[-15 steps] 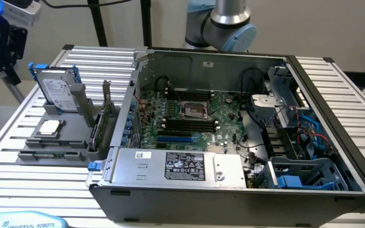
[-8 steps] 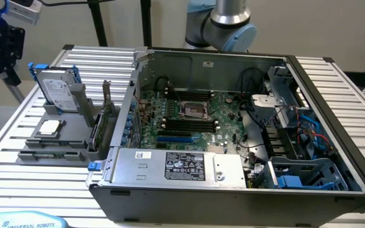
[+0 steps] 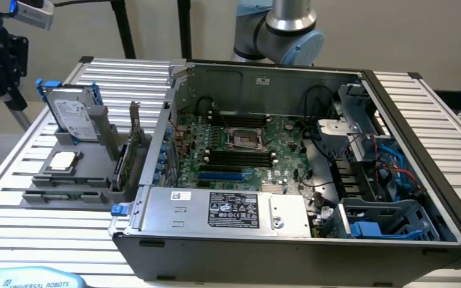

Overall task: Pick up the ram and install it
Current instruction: 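Pick up the ram and move it above insertion slot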

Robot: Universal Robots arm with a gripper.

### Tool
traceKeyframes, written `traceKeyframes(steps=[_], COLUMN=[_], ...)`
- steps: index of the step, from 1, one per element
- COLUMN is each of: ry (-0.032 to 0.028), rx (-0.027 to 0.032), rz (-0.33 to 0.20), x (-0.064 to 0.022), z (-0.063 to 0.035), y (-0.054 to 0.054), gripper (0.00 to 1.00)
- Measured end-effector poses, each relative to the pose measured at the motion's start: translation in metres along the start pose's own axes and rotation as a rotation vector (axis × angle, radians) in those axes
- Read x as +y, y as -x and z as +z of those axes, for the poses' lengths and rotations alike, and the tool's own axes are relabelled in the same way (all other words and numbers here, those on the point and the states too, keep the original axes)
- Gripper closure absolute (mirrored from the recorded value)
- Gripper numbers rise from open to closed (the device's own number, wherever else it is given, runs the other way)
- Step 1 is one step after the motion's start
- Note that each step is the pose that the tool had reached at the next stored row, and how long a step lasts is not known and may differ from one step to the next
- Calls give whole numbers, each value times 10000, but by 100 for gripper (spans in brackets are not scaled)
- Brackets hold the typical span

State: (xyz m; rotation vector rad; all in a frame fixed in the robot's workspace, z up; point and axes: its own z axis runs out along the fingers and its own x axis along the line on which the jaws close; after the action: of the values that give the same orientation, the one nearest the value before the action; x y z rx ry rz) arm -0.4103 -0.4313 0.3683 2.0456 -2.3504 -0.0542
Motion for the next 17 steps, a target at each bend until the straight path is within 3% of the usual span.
traceKeyframes(steps=[10, 17], ry=[1, 5], rx=[13, 20], rz=[-320, -413], x=[-29, -114], z=[80, 186], y=[-124, -172], gripper=[89, 89])
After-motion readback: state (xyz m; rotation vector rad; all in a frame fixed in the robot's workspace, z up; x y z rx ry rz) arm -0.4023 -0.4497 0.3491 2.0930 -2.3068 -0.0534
